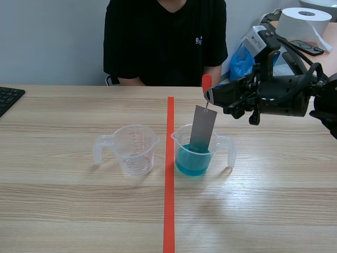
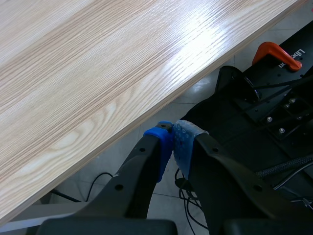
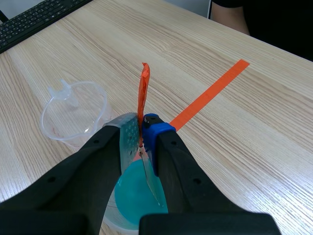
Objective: Do the redox reaction experiment.
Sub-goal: 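Hold the plate still in the solution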
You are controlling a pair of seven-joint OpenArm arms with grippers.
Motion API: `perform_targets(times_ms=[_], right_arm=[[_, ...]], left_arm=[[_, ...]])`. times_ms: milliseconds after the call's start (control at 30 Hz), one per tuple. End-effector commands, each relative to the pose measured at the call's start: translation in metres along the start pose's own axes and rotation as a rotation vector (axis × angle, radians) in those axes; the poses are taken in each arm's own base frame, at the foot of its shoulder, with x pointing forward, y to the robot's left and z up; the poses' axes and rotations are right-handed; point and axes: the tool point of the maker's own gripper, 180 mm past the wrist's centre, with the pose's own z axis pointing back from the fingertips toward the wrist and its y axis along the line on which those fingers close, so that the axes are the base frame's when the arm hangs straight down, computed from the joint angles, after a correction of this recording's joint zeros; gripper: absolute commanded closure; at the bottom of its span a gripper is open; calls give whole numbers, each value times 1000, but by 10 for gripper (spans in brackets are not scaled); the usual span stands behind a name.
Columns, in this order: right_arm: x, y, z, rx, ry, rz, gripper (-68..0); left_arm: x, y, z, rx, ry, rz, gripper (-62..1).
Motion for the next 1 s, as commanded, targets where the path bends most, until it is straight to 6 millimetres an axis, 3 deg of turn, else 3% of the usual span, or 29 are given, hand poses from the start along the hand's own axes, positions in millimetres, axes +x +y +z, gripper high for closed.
perform_targets(times_ms=[0,967], right_arm=[[10,-1,0,9,-21,20,-15],[10,0,0,9,-10,27,-15]], left_arm=[[5,1,1,-4,-17,-4,-40],[5,1,1,-4,-17,-4,-40]])
